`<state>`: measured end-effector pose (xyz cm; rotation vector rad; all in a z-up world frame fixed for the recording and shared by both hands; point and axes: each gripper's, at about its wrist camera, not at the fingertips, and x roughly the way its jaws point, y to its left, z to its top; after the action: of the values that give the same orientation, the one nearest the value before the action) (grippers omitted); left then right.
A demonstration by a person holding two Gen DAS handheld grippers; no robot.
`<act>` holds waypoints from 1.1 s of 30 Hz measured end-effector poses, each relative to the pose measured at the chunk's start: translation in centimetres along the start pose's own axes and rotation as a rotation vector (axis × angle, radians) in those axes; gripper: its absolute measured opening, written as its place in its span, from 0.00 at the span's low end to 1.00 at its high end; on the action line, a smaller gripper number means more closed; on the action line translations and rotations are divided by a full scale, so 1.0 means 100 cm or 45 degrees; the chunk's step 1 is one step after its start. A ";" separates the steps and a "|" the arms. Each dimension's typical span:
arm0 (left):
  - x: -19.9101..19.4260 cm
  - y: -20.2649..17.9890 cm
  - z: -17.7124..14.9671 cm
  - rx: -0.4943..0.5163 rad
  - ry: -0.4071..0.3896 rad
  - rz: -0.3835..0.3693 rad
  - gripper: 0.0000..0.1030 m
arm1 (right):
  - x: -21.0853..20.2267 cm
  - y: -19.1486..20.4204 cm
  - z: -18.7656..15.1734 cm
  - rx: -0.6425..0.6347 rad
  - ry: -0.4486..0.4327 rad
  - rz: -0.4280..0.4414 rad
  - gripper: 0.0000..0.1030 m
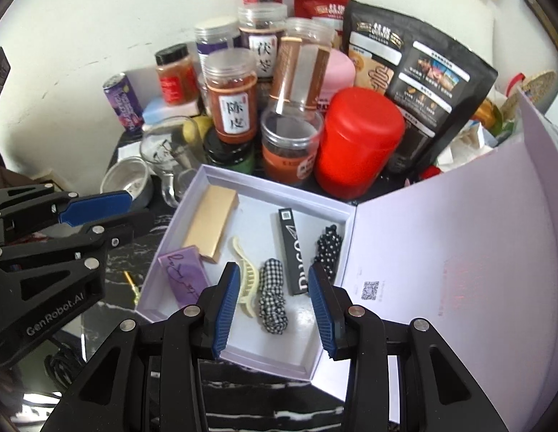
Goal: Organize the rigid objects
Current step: 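Open both tools and withdraw them up from the white box, then move the open right tool down toward the lollipop on the table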
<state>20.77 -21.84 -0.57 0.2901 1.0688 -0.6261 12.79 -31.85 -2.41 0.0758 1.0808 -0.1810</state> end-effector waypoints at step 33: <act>0.018 0.112 -0.103 -0.276 0.150 0.114 0.93 | 0.019 0.117 -0.047 -0.278 0.080 0.222 0.58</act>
<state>20.68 -8.29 -7.74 0.1866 1.2191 -0.4123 11.71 -19.83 -6.65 -0.0212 1.1443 0.0971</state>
